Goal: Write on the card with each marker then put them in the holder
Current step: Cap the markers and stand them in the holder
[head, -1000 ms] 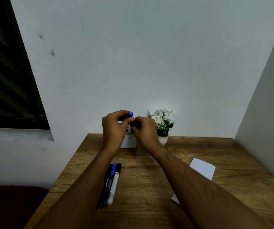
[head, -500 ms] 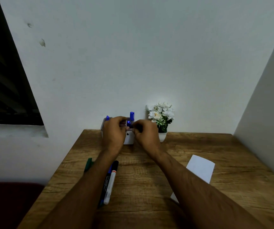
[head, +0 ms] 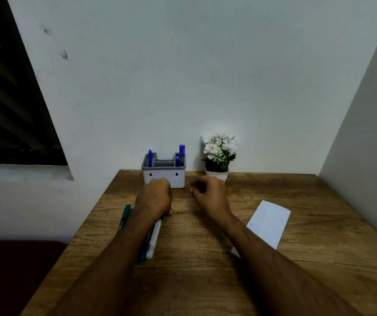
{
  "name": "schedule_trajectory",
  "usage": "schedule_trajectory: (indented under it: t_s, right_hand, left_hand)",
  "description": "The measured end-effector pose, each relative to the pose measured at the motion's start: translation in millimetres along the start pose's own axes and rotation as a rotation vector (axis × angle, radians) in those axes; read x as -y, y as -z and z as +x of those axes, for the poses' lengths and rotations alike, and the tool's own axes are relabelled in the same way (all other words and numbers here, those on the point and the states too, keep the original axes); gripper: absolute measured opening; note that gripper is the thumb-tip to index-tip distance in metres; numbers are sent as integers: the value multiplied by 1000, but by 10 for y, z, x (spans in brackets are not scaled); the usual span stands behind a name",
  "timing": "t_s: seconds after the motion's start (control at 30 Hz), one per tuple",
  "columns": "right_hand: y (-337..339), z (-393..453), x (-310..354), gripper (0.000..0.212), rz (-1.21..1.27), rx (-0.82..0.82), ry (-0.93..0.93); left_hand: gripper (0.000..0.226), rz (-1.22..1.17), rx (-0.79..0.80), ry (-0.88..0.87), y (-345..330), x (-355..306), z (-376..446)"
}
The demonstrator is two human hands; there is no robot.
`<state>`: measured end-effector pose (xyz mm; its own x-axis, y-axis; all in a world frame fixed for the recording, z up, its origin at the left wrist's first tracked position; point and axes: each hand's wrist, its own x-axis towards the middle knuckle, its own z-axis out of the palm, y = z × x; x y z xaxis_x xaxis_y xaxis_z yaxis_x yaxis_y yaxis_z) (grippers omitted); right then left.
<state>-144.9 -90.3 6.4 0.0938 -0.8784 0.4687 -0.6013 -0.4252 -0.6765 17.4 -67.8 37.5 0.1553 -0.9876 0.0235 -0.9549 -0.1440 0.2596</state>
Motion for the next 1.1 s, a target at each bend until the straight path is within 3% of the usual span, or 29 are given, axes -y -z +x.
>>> schedule_trajectory:
  t_s: [0.13, 0.43, 0.63, 0.73, 0.87, 0.97, 1.1]
  right_hand:
    - [41, -92, 10, 22, 19, 30, -13]
    - [157, -207, -68, 18, 45, 18, -26]
    - [208, -233, -136, 7, 223, 105, -146]
    - [276, -254, -113, 26, 388, 219, -241]
    - [382, -318, -104, 44, 436, 317, -309]
    - [450, -363, -97, 36, 544, 355, -416]
    - [527, -364, -113, 21, 420, 332, -409]
  left_hand:
    - [42, 107, -4, -8, -52, -23, -58]
    - [16, 17, -82, 7, -110, -175, -139]
    - [19, -391, 50, 95, -15, -320, -82]
    - [15, -737, 56, 133, 49, -409, -99]
    - [17, -1054, -53, 188, 55, -526, -114]
    - [13, -1273, -42, 227, 15, -621, -139]
    - [4, -1429, 14, 339, -35, -772, -208]
